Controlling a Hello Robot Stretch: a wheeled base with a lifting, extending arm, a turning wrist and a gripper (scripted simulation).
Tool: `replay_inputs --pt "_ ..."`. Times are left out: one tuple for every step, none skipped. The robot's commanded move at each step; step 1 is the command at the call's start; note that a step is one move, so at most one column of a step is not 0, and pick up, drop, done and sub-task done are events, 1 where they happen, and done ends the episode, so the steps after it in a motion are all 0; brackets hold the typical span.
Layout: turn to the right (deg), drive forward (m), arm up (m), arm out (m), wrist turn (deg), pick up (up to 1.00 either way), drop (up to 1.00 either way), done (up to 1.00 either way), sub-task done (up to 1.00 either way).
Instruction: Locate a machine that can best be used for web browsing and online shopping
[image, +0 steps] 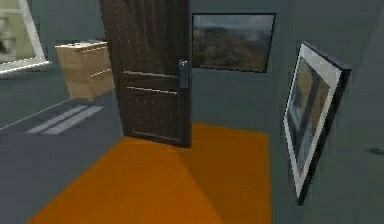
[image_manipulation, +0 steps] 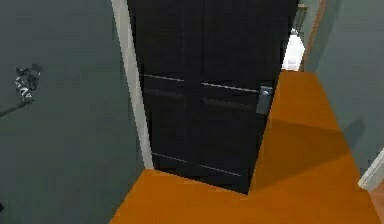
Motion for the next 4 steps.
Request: replay_inputs --pt "0.0 0.40 0.00 0.00 0.0 0.00 0.00 0.00 0.00" --pt "-42.0 0.00 0.00 0.00 0.0 0.00 0.00 0.00 0.00" --pt "0.0 0.30 0.00 0.00 0.0 0.00 0.00 0.00 0.00" --pt "3.0 0.00 0.00 0.00 0.0 0.00 0.00 0.00 0.00"
